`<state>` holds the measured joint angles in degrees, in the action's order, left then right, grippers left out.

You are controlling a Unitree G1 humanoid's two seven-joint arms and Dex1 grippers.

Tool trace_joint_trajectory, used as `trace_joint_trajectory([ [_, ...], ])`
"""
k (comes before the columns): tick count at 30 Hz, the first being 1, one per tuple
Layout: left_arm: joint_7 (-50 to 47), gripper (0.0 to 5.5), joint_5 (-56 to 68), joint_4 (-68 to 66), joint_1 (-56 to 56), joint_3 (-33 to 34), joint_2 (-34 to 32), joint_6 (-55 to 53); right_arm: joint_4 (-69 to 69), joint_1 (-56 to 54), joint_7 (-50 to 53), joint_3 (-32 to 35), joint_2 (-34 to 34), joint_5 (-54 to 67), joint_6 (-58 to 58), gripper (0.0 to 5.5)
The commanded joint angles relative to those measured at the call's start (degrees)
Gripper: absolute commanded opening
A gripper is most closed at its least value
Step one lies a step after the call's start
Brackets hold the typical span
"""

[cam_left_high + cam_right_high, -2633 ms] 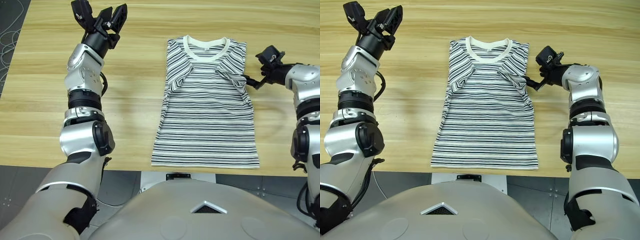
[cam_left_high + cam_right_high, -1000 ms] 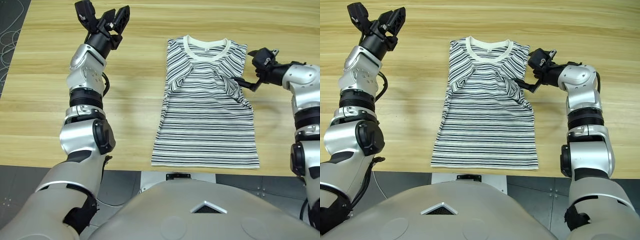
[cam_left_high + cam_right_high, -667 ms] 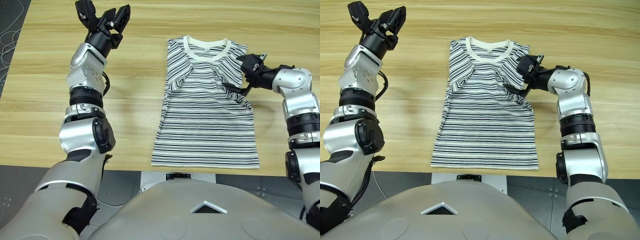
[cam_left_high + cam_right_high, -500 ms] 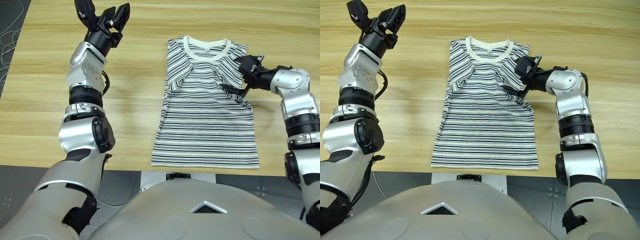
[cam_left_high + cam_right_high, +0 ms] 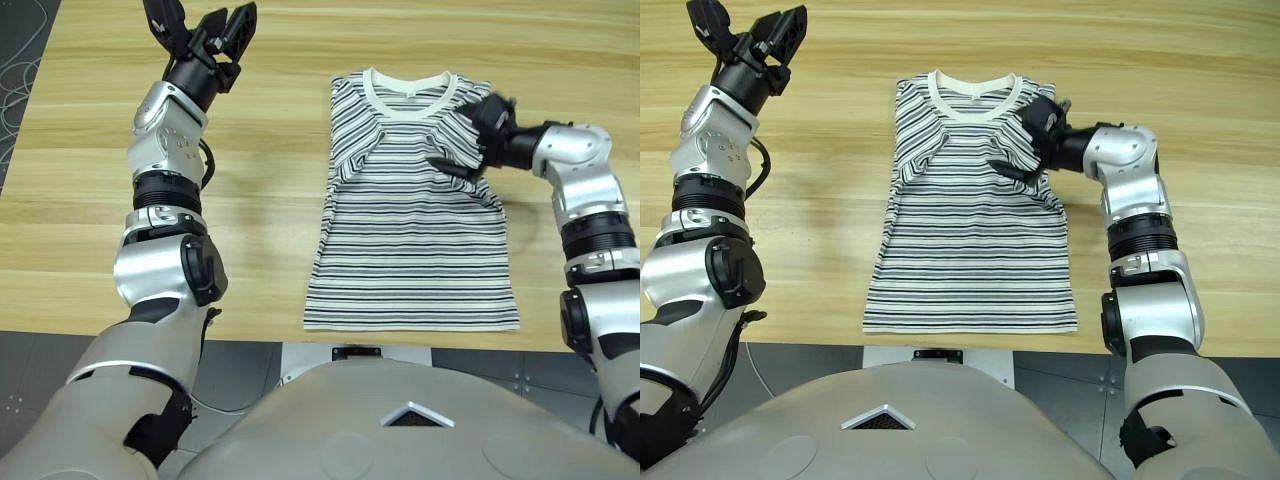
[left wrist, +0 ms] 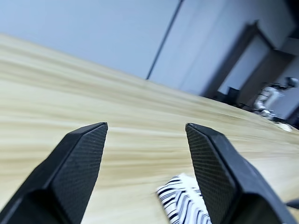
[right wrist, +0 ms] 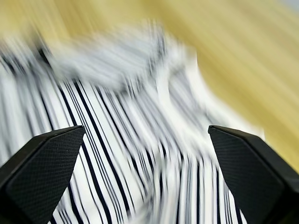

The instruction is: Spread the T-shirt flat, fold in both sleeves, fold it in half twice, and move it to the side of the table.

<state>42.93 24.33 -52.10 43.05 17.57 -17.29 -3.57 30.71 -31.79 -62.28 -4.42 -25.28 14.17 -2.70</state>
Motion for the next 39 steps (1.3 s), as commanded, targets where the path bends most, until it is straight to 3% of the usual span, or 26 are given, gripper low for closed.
trace_joint_trajectory([
  [1, 7.7, 3.14, -7.3, 9.3, -4.2, -6.9, -4.2, 11.1, -2.9, -2.7, -2.8, 10.1, -4.6, 8.3, 2.3, 4.87],
  [4, 4.4, 3.14, -28.9, 12.8, -10.1, -18.1, -13.8, 37.0, 2.1, 2.6, 4.7, 6.8, -12.1, -10.0, 32.0, 4.87],
  [6, -1.8, 3.14, -44.8, 13.9, -12.1, -24.6, -21.7, 48.7, 2.7, 5.7, 14.2, 5.5, -19.4, -26.3, 51.3, 4.87],
  [9, 6.2, 3.14, -42.9, 16.3, -19.0, -26.5, -25.6, 56.2, -1.2, 9.5, 23.4, 6.3, -26.0, -46.3, 69.8, 4.87],
  [12, 8.8, 3.14, -41.3, 20.6, -24.5, -27.5, -28.8, 59.4, -7.7, 13.2, 37.6, 5.4, -32.8, -65.7, 75.4, 4.87],
  [14, 9.1, 3.14, -44.0, 20.3, -25.4, -29.2, -31.3, 62.3, -9.2, 14.6, 39.6, 9.2, -33.2, -70.5, 82.3, 4.87],
  [20, 4.2, 3.14, -57.2, 18.1, -26.5, -33.3, -36.7, 72.7, -20.1, 20.2, 74.8, 1.4, -45.1, -93.8, 76.2, 4.87],
  [29, -2.5, 3.14, -65.1, 17.3, -27.9, -38.7, -37.4, 81.0, -21.6, 18.2, 105.9, -19.5, -49.7, -114.9, 62.1, 4.87],
  [33, -2.3, 3.14, -59.7, 21.4, -29.7, -42.4, -38.0, 80.5, -20.2, 12.5, 111.4, -26.5, -50.7, -117.1, 63.1, 4.87],
  [39, -1.8, 3.14, -50.7, 31.5, -34.3, -42.6, -42.9, 74.9, -19.8, 6.2, 102.3, -31.5, -50.2, -112.8, 70.7, 4.87],
])
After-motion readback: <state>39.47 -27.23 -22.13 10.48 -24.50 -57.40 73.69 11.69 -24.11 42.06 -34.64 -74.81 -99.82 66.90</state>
